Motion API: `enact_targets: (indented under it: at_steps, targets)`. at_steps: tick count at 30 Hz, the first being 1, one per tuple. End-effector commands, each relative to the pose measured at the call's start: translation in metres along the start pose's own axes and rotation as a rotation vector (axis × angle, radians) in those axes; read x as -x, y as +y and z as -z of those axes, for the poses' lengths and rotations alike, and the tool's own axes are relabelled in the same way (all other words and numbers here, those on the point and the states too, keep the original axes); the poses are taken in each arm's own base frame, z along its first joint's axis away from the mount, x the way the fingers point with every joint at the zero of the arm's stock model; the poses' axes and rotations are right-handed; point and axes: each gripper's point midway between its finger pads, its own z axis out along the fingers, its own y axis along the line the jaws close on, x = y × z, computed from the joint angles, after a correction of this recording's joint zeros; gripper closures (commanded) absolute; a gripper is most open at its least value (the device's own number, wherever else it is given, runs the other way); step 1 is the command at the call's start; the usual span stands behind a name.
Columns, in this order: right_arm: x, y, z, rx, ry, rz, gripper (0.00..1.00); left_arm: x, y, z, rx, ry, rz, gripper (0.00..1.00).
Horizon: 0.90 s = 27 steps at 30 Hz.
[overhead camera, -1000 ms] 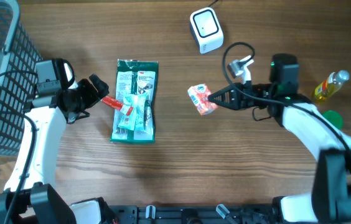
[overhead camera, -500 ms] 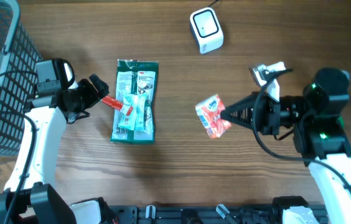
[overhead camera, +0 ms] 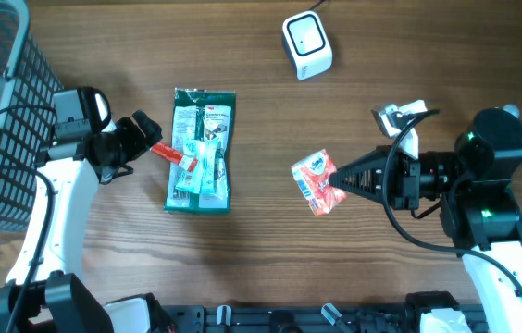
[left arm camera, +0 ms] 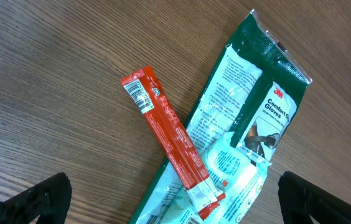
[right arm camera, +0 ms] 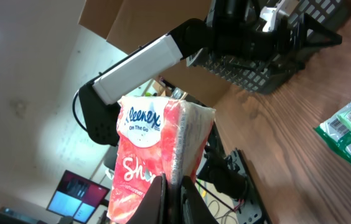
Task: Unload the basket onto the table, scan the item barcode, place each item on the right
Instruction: 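Lift the tissue pack and hold it up to the white scanner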
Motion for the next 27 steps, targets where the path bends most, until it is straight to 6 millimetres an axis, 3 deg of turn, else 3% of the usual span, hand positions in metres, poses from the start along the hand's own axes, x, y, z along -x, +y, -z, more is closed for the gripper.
enact_targets:
  at_steps: [1, 8, 12, 14, 16, 18, 20, 24, 25, 27]
  targets:
    - [-0.008, 0.01, 0.001, 0.044, 0.042, -0.027, 0.96, 0.004, -0.004, 0.004, -0.012, -0.014, 0.002, 0.0]
    - [-0.006, 0.007, 0.001, 0.029, 0.026, 0.006, 0.96, 0.004, -0.004, 0.004, -0.012, -0.014, 0.002, 0.0]
    - [0.008, -0.016, 0.001, -0.066, -0.056, -0.017, 0.96, 0.004, -0.004, 0.004, -0.012, -0.014, 0.002, 0.0]
    - [0.016, -0.046, 0.004, -0.176, -0.128, -0.075, 0.96, 0.004, -0.004, 0.004, -0.012, -0.014, 0.002, 0.0]
    - [0.015, -0.099, 0.016, -0.401, -0.211, -0.197, 0.96, 0.004, -0.004, 0.004, -0.012, -0.014, 0.002, 0.0]
    - [-0.006, -0.158, 0.037, -0.7, -0.224, -0.299, 0.96, 0.004, -0.004, 0.004, -0.012, -0.014, 0.002, 0.0]
    - [-0.037, -0.202, 0.054, -0.957, -0.131, -0.343, 0.96, 0.004, -0.004, 0.004, -0.012, -0.014, 0.002, 0.0]
    - [-0.068, -0.242, 0.054, -1.109, 0.052, -0.322, 0.96, 0.004, -0.004, 0.004, -0.012, -0.014, 0.002, 0.0]
    - [-0.069, -0.245, 0.053, -1.11, 0.086, -0.301, 0.96, 0.004, -0.004, 0.004, -0.012, -0.014, 0.002, 0.0]
    - [-0.049, -0.239, 0.059, -1.154, 0.065, -0.281, 0.96, 0.004, -0.004, 0.004, -0.012, -0.014, 0.002, 0.0]
